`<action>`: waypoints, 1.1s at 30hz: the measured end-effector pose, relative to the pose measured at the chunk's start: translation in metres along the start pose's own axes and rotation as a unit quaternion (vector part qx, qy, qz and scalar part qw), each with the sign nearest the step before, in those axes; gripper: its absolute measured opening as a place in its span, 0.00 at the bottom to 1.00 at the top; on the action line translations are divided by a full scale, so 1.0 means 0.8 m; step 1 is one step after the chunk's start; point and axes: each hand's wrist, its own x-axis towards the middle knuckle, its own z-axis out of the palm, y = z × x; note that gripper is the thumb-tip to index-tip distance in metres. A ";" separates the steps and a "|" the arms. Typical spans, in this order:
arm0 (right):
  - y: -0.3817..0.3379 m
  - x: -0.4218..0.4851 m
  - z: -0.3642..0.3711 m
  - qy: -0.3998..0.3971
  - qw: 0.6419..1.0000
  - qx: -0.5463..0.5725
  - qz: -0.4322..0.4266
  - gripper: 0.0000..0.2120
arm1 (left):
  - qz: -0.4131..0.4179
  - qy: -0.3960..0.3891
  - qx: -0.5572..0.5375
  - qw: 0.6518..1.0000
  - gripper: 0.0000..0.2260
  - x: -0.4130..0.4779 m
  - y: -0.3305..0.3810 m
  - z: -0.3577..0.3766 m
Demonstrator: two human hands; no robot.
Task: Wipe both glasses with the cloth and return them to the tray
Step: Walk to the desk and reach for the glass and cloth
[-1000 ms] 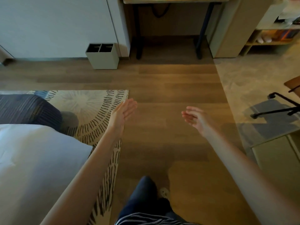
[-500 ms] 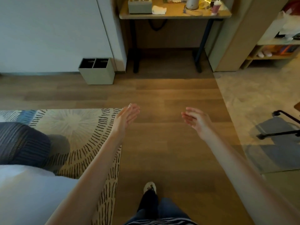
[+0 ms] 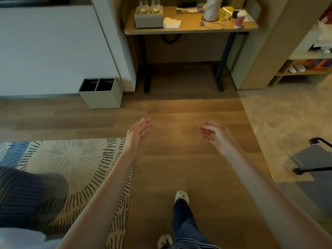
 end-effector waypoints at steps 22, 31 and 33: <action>-0.157 0.325 0.088 -0.015 0.999 -0.036 0.027 0.09 | -0.002 0.021 -0.038 0.999 0.14 0.343 0.098 0.035; -0.228 0.451 0.141 0.002 0.999 -0.038 0.007 0.10 | -0.004 -0.008 -0.043 0.999 0.13 0.493 0.152 0.035; -0.242 0.473 0.146 0.011 0.999 -0.039 0.004 0.10 | -0.007 -0.009 -0.051 0.999 0.13 0.521 0.160 0.040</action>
